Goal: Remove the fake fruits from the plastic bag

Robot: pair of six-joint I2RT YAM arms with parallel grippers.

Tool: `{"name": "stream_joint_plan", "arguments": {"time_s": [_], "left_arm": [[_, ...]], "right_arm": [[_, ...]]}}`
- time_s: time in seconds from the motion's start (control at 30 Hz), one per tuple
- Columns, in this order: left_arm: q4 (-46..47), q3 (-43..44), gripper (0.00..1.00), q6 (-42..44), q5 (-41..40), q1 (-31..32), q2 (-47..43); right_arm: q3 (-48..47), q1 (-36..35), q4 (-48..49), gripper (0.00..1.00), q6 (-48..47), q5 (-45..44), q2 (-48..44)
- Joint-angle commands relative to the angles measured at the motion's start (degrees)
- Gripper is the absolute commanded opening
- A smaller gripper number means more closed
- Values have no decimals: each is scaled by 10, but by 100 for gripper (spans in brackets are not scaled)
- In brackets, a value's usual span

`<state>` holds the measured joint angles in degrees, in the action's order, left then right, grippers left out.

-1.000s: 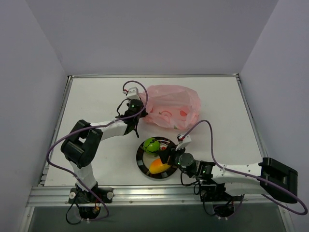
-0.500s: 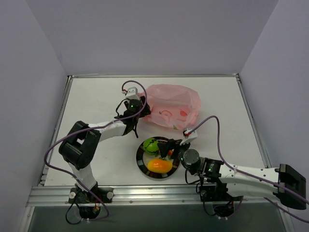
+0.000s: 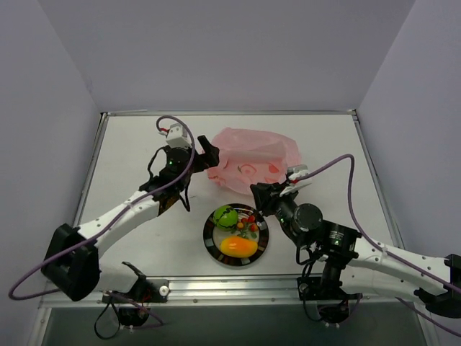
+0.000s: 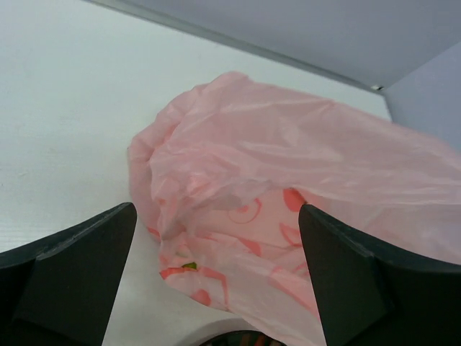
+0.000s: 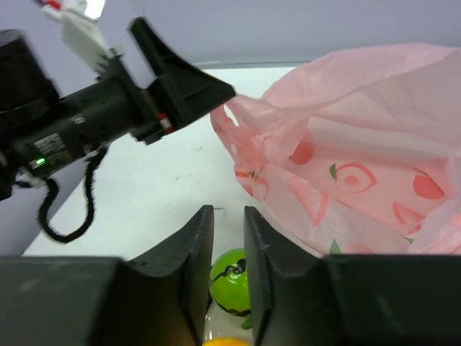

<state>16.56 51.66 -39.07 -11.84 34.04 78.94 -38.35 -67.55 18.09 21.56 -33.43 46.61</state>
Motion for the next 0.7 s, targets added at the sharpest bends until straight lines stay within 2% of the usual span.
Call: {"name": "stream_joint_plan", "arguments": {"time_s": [0.0, 0.07, 0.17, 0.23, 0.37, 0.43, 0.53, 0.57, 0.67], "left_arm": [[-56, 10, 94, 24, 5, 9, -90], [-85, 7, 94, 31, 1, 16, -145], [-130, 13, 94, 47, -11, 19, -210], [-199, 27, 94, 62, -22, 19, -247], [-361, 74, 94, 85, -55, 19, -282], [-408, 102, 94, 101, -64, 19, -294], [-469, 121, 94, 122, -70, 19, -318], [-482, 123, 94, 130, -66, 19, -324], [-478, 116, 94, 163, -64, 19, -353]], "right_arm": [[-43, 3, -34, 17, -56, -60, -18], [-56, 4, -42, 13, -72, -82, -32], [-66, 7, -54, 11, -86, -105, -56], [-72, 8, -61, 11, -99, -134, -80], [-68, 8, -76, 16, -111, -204, -124], [-60, 8, -77, 19, -116, -248, -149], [-46, 9, -76, 37, -113, -314, -178], [-41, 8, -76, 54, -111, -329, -185], [-26, 9, -76, 75, -106, -364, -203]]}}
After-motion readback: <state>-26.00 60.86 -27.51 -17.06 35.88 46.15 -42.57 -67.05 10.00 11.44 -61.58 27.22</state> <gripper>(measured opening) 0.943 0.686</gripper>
